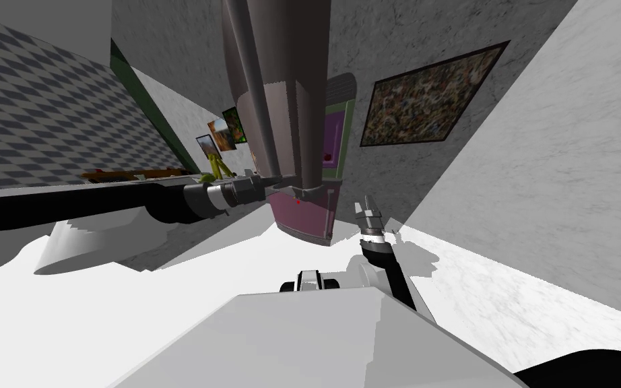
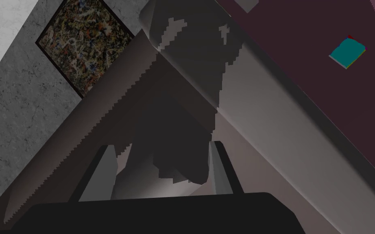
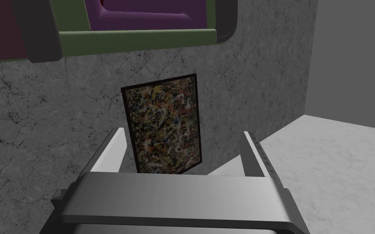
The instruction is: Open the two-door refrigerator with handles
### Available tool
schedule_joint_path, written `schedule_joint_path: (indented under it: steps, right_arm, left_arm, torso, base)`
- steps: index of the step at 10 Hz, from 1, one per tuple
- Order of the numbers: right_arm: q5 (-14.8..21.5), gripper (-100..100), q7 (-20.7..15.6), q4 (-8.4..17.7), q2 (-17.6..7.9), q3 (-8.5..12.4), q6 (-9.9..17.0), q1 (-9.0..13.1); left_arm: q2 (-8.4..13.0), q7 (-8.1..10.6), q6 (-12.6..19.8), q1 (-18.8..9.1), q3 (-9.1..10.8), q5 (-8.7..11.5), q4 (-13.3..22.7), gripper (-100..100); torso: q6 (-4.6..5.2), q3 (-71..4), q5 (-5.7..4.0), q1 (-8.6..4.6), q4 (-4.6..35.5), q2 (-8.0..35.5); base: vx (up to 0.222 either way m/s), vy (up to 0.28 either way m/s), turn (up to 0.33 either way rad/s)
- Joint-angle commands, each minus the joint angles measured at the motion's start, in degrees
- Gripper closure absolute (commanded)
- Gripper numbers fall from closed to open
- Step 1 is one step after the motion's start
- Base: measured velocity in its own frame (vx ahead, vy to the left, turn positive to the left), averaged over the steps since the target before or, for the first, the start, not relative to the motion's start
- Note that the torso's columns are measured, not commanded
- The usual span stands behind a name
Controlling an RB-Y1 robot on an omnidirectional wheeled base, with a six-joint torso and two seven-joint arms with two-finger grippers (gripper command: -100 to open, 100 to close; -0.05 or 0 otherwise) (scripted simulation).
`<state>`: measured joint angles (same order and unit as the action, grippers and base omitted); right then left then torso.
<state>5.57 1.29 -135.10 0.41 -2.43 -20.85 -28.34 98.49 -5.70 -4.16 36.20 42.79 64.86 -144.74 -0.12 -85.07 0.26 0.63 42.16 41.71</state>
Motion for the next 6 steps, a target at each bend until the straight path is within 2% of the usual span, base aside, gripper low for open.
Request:
schedule_joint_path:
  steps: [1, 2, 3, 4, 5, 6]
  right_arm:
    - [0.0, 0, 0.0, 0.0, 0.0, 0.0, 0.0, 0.0]
    - [0.0, 0, 0.0, 0.0, 0.0, 0.0, 0.0, 0.0]
    - [0.0, 0, 0.0, 0.0, 0.0, 0.0, 0.0, 0.0]
    - [0.0, 0, 0.0, 0.0, 0.0, 0.0, 0.0, 0.0]
    - [0.0, 0, 0.0, 0.0, 0.0, 0.0, 0.0, 0.0]
    - [0.0, 0, 0.0, 0.0, 0.0, 0.0, 0.0, 0.0]
  left_arm:
    - [0.8, 0.3, -1.3, 1.3, 1.81, 0.2, -0.1, 100]
    - [0.8, 0.3, -1.3, 1.3, 1.81, 0.2, -0.1, 100]
    - [1.8, 0.13, -2.4, 1.6, 2.28, 0.8, -0.9, 100]
    - [1.8, 0.13, -2.4, 1.6, 2.28, 0.8, -0.9, 100]
    - [2.7, -0.04, -3.5, 2.0, 2.75, 1.3, -1.6, 100]
    - [3.7, -0.21, -4.6, 2.3, 3.22, 1.8, -2.3, 100]
  torso:
    - [0.03, 0.0, -0.04, 0.0, 0.0, 0.0]
    - [0.0, -0.1, -0.09, -0.17, 0.0, -0.1]
    - [0.01, -0.3, -0.24, -0.55, 0.0, -0.4]
    - [0.07, -0.3, -0.22, -0.3, 0.0, -0.3]
    - [0.06, -0.3, -0.1, -0.16, 0.0, -0.3]
    - [0.02, -0.4, -0.01, 0.24, 0.0, -0.4]
  base:
    - [-0.056, 0.246, -0.031]
    - [-0.017, 0.124, 0.0]
    - [-0.024, 0.208, -0.016]
    - [-0.023, 0.211, -0.04]
    - [-0.001, 0.287, -0.052]
    - [-0.11, 0.361, -0.067]
